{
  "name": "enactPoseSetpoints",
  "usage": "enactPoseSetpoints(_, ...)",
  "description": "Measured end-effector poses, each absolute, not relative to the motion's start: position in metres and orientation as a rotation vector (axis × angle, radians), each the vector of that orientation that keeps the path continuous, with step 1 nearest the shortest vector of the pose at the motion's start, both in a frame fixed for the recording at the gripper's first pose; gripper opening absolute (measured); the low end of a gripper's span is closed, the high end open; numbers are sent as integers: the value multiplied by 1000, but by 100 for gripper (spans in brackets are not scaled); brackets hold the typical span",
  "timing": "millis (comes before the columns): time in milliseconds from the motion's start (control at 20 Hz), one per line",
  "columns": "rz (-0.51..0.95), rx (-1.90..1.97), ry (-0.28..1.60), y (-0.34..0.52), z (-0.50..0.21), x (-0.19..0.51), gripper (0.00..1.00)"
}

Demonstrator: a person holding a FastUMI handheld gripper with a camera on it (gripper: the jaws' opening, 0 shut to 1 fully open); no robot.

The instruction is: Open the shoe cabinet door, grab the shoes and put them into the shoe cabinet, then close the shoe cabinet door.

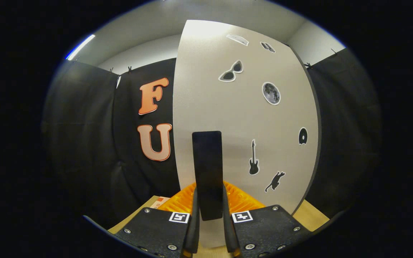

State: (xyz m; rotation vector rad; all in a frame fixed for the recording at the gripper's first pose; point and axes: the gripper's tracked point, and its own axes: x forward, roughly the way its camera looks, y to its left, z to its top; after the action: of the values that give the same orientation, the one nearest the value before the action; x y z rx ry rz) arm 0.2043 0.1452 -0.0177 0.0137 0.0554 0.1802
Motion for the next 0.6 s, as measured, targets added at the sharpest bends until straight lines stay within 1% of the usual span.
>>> enactPoseSetpoints(550, 133, 43, 57, 109, -17, 173, 27)
enactPoseSetpoints(600, 126, 31, 46, 105, -15, 172, 24)
